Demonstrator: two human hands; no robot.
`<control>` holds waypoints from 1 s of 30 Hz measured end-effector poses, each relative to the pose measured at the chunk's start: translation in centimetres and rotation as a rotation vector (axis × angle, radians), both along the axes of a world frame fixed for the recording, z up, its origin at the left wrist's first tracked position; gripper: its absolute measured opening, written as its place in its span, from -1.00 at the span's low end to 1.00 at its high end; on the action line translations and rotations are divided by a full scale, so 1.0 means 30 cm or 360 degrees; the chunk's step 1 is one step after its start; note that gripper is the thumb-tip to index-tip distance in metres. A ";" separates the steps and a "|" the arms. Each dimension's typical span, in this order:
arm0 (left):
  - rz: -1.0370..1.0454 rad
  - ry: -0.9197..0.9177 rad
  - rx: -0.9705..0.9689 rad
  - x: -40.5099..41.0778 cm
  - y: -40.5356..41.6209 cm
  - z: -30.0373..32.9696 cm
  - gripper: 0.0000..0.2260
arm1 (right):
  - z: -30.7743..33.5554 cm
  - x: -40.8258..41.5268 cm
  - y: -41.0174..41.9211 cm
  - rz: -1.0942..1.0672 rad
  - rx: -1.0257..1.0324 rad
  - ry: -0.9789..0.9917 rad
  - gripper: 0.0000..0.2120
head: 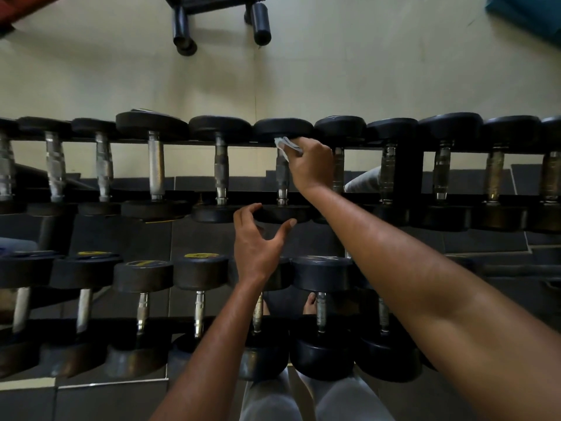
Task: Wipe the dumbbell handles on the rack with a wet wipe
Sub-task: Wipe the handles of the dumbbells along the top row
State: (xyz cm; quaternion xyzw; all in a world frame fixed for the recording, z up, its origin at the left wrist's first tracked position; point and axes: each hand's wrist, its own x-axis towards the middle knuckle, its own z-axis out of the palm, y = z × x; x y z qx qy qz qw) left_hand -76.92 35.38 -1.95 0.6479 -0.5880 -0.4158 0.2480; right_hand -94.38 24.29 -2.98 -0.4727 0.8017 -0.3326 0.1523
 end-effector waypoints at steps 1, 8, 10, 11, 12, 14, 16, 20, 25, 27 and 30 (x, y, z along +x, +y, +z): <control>-0.0003 0.0003 0.0001 0.001 0.000 0.001 -0.31 | 0.000 0.004 0.002 -0.0013 0.0015 -0.0046 -0.70; -0.0005 0.0019 -0.0011 0.002 0.000 0.004 -0.31 | -0.011 0.017 0.006 -0.0025 0.0042 -0.0137 -0.71; -0.0007 0.0015 -0.0009 0.002 -0.001 0.003 -0.30 | -0.015 0.024 0.000 -0.0067 0.0061 -0.0169 -0.73; -0.0008 0.0015 -0.0005 0.002 -0.003 0.001 -0.30 | -0.015 0.027 -0.002 -0.0106 0.0061 -0.0217 -0.75; -0.0010 0.0015 -0.0002 0.002 -0.003 0.000 -0.30 | -0.016 0.028 -0.005 -0.0162 0.0061 -0.0287 -0.76; -0.0014 0.0004 -0.0001 0.002 -0.003 0.001 -0.30 | -0.015 0.033 -0.008 -0.0293 0.0089 -0.0470 -0.77; -0.0018 0.0003 0.0002 0.002 -0.003 0.002 -0.30 | -0.011 0.037 -0.013 -0.0435 0.0126 -0.0686 -0.79; -0.0022 0.0000 0.0004 0.001 -0.001 0.006 -0.31 | -0.005 0.032 -0.031 -0.0745 0.0224 -0.1184 -0.77; -0.0013 0.0016 -0.0005 -0.001 -0.001 0.004 -0.31 | 0.024 -0.005 -0.052 -0.0848 0.0355 -0.1674 -0.86; -0.0016 0.0013 -0.0010 0.002 -0.003 -0.001 -0.31 | 0.036 -0.018 -0.044 -0.0739 0.0383 -0.1746 -0.86; -0.0020 0.0026 -0.0010 -0.001 -0.004 -0.011 -0.30 | 0.047 -0.036 -0.035 -0.0615 0.0431 -0.1806 -0.86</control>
